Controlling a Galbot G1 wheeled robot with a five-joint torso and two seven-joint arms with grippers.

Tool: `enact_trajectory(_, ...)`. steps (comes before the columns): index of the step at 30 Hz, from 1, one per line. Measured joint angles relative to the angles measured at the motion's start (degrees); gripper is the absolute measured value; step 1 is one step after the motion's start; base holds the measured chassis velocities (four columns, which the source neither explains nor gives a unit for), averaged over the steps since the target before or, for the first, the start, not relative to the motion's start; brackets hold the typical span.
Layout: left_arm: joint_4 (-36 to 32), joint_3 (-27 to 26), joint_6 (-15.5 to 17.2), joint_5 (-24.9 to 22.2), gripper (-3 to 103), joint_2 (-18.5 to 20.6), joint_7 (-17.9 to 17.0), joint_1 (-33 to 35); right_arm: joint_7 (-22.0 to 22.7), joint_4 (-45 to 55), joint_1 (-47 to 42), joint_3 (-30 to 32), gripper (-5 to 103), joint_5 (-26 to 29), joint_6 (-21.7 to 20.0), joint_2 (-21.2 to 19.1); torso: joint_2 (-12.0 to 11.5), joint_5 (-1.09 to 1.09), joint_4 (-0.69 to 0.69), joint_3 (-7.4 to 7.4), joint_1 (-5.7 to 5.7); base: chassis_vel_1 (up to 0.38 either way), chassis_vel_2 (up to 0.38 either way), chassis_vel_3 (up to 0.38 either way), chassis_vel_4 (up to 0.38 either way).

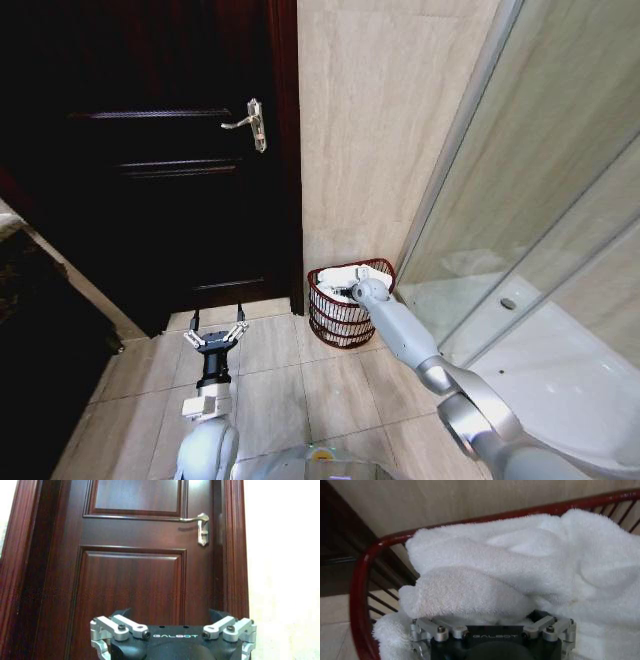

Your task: Discard the used towel into the hamper.

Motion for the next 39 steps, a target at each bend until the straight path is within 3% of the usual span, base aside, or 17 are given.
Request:
enact_trajectory(8,-0.4,0.1,0.1,0.0,100,0.0,0.1,-0.2,3.9,14.5,-3.5,1.0,100,-0.8,0.1,-3.2,0.0,0.01,0.03,-0.01,0.00,0.000,0.000,0.000,0.000)
enact_trajectory(13,0.2,0.2,0.1,-0.1,100,0.0,0.1,-0.6,3.5,23.0,-7.8,0.5,100,-6.8,3.6,-5.9,0.0,0.02,-0.04,-0.02,0.00,0.000,0.000,0.000,0.000)
enact_trajectory(15,0.5,0.4,0.1,-0.1,100,0.0,0.2,-0.7,2.7,21.6,-7.1,0.1,100,-9.2,6.2,-5.1,0.0,0.01,-0.02,-0.02,-0.01,0.000,0.000,0.000,0.000)
enact_trajectory(27,1.4,0.3,0.7,-0.3,100,0.0,0.2,-2.6,-5.8,4.9,-1.6,1.3,100,-8.4,6.8,2.3,0.0,0.01,0.00,-0.01,0.00,0.000,0.000,0.000,0.000)
enact_trajectory(39,2.0,0.4,0.8,-0.3,100,0.0,0.3,-3.0,-4.9,3.0,-3.3,3.6,100,-3.1,0.5,5.5,0.0,-0.01,0.01,-0.02,-0.01,0.000,0.000,0.000,0.000)
